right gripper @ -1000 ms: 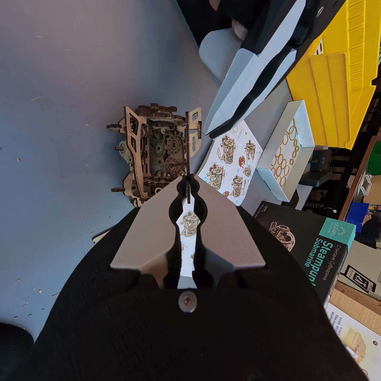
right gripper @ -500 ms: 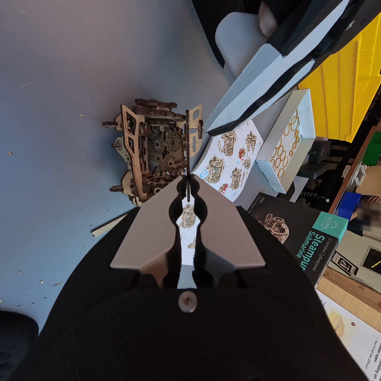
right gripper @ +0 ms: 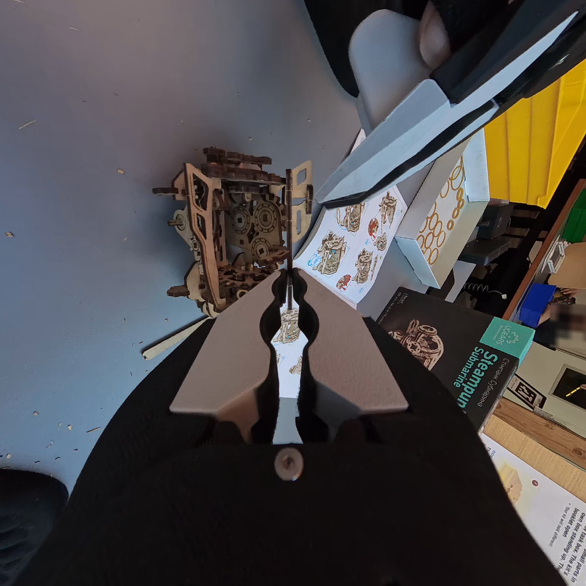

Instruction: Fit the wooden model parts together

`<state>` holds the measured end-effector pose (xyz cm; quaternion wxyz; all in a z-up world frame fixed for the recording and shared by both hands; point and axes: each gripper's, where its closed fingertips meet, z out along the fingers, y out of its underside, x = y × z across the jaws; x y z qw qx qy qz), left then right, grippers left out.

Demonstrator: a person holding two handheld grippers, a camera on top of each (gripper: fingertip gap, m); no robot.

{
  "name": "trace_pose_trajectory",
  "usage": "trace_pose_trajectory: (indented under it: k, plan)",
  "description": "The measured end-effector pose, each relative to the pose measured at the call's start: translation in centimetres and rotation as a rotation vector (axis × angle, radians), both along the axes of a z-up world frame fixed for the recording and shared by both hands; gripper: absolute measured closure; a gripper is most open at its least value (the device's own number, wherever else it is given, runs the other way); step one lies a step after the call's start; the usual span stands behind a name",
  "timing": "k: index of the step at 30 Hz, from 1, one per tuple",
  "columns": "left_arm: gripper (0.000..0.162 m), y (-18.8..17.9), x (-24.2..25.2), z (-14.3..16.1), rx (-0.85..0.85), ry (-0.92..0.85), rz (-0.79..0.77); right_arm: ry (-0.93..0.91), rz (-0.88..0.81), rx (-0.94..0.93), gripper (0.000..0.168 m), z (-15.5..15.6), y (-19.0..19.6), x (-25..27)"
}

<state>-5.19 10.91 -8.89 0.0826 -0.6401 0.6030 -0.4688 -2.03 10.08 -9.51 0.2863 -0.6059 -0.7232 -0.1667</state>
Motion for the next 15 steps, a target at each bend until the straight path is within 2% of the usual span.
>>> trace_pose_trajectory:
  k: [4,11,15]
  plan:
    - [0.135,0.28,0.09,-0.26,0.034,0.003,-0.001,-0.002,0.000,0.002,0.166,0.00,0.01,0.02]
    - [0.139,0.28,0.33,-0.72,0.051,0.034,-0.021,-0.008,-0.008,-0.004,0.166,-0.04,-0.03,-0.01]
    - [0.134,0.19,0.34,-0.68,0.028,0.033,-0.029,-0.027,-0.003,-0.001,0.166,-0.04,-0.12,-0.04]
